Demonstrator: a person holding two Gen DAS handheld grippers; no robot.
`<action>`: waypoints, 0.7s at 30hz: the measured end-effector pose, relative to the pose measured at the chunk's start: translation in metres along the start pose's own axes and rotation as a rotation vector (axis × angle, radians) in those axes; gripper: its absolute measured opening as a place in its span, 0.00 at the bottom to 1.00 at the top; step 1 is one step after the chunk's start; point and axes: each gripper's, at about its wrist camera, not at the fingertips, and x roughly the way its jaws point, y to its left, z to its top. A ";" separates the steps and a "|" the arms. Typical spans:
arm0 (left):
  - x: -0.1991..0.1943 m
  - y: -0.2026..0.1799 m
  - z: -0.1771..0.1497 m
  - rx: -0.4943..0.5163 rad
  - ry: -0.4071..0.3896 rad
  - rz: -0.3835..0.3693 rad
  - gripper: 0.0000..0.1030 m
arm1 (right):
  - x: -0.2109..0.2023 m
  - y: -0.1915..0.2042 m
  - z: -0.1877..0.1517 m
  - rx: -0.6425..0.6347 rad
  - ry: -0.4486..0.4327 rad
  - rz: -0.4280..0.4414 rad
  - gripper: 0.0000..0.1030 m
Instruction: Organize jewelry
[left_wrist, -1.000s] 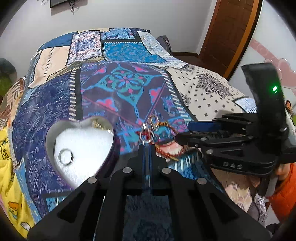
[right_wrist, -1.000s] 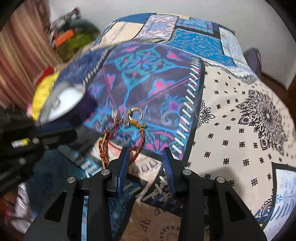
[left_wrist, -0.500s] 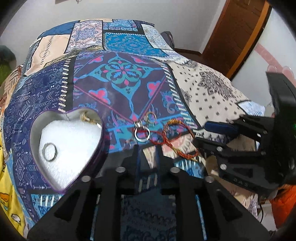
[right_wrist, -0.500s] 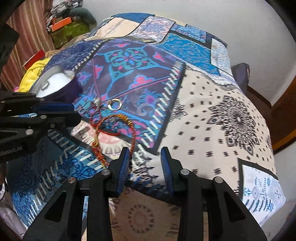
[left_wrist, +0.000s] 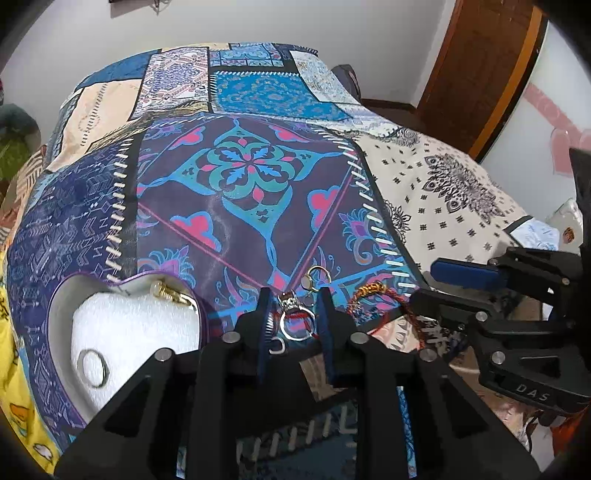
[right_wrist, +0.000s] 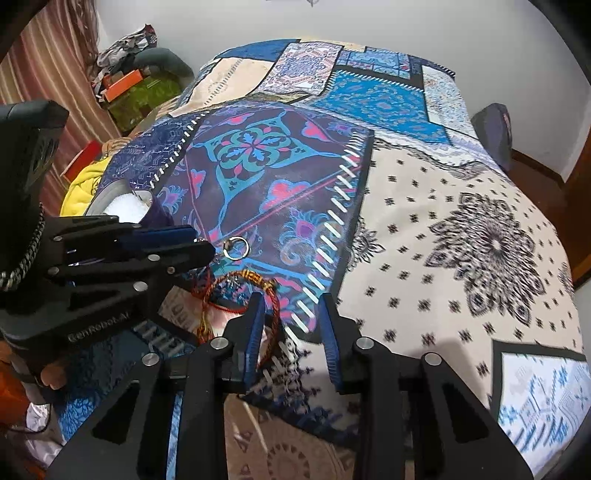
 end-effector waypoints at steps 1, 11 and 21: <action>0.002 -0.001 0.001 0.014 0.005 0.008 0.19 | 0.002 0.001 -0.001 -0.004 0.006 0.005 0.22; 0.014 -0.009 0.006 0.115 0.053 0.024 0.18 | 0.022 0.008 0.004 -0.037 0.045 0.056 0.10; 0.005 -0.004 0.004 0.080 0.024 -0.003 0.10 | 0.010 0.001 0.000 0.041 -0.003 0.080 0.05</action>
